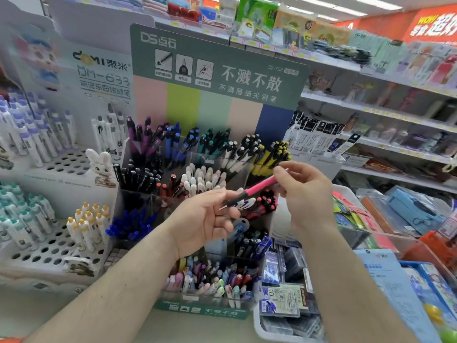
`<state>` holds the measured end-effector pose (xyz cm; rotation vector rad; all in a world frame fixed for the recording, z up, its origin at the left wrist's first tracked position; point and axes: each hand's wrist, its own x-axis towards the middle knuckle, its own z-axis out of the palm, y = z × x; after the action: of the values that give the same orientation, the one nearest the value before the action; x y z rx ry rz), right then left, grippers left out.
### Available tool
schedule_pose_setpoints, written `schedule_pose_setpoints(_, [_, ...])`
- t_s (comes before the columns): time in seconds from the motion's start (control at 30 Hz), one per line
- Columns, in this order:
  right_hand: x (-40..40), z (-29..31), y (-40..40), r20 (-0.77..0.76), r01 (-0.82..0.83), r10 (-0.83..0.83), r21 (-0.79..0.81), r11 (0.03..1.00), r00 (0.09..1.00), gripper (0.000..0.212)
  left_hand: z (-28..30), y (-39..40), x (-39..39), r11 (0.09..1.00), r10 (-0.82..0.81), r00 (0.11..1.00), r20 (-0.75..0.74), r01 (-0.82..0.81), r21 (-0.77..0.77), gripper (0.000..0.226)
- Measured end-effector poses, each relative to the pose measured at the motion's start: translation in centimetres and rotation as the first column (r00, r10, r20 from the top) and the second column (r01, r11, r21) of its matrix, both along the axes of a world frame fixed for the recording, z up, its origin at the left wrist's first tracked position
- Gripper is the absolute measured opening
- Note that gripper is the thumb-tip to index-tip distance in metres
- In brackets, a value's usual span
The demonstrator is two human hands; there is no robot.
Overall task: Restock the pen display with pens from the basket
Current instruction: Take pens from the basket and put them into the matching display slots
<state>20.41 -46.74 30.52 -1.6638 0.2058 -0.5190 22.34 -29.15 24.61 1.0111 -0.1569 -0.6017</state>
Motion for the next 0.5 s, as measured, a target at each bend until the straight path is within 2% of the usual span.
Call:
schedule_pose_setpoints(0.1, [0.0, -1.0, -1.6, -0.07, 0.127, -0.112, 0.291, 0.948, 0.991, 0.012, -0.3, -0.4, -0.3, 0.985, 0.099, 0.995, -0.021, -0.101, -0.139, 0.019])
schedule_pose_setpoints(0.33, [-0.8, -2.2, -2.7, -0.111, 0.161, -0.121, 0.525, 0.836, 0.986, 0.007, 0.0, -2.2, -0.2, 0.973, 0.131, 0.991, -0.023, -0.133, -0.187, 0.018])
schedule_pose_setpoints(0.4, [-0.7, -2.0, -3.0, -0.093, 0.189, -0.165, 0.549, 0.814, 0.982, 0.012, 0.1, -2.5, -0.3, 0.974, 0.109, 0.994, -0.027, -0.113, -0.196, 0.022])
schedule_pose_setpoints(0.5, [-0.4, -1.6, -3.4, -0.004, 0.305, -0.334, 0.419, 0.856, 0.943, 0.013, 0.3, -2.6, -0.5, 0.977, 0.089, 0.996, -0.027, -0.093, -0.191, 0.028])
